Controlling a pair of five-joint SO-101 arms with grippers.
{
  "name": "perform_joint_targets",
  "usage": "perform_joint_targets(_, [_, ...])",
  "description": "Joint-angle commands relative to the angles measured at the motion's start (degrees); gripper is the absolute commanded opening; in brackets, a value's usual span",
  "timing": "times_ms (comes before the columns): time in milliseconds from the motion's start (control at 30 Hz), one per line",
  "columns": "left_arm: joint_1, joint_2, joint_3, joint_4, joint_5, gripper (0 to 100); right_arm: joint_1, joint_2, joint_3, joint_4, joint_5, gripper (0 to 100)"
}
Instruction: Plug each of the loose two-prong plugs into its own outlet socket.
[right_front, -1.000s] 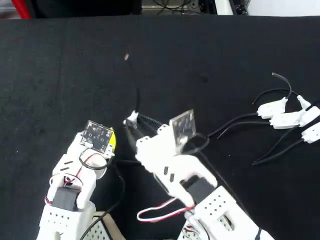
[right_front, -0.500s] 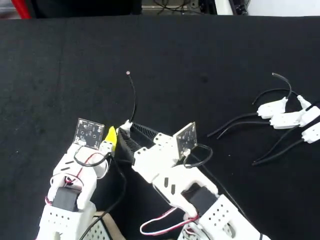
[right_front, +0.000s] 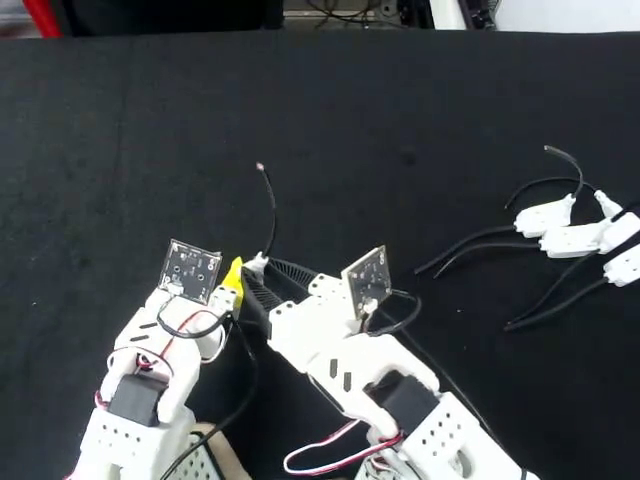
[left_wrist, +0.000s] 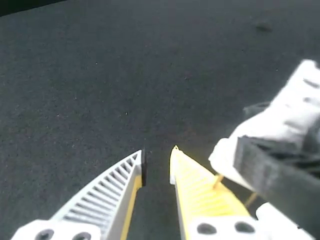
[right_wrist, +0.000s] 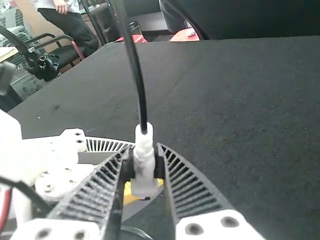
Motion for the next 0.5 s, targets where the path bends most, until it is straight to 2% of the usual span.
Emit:
perform_joint_targets(0, [0.0, -0.8, 0.7, -4.1, 0.4, 11, -0.5, 0.1, -4.4, 4.8, -0.1, 1.2])
perform_joint_targets(200, [-3.5, -0.8, 1.1, -7.5, 0.7, 11, -0.6, 0.6, -7.9, 10.4, 0.2, 1.2])
perform_joint_targets(467, [-3.5, -0.8, 1.1, -7.5, 0.8, 11, -0.5, 0.7, -8.7, 13.1, 6.1, 1.2])
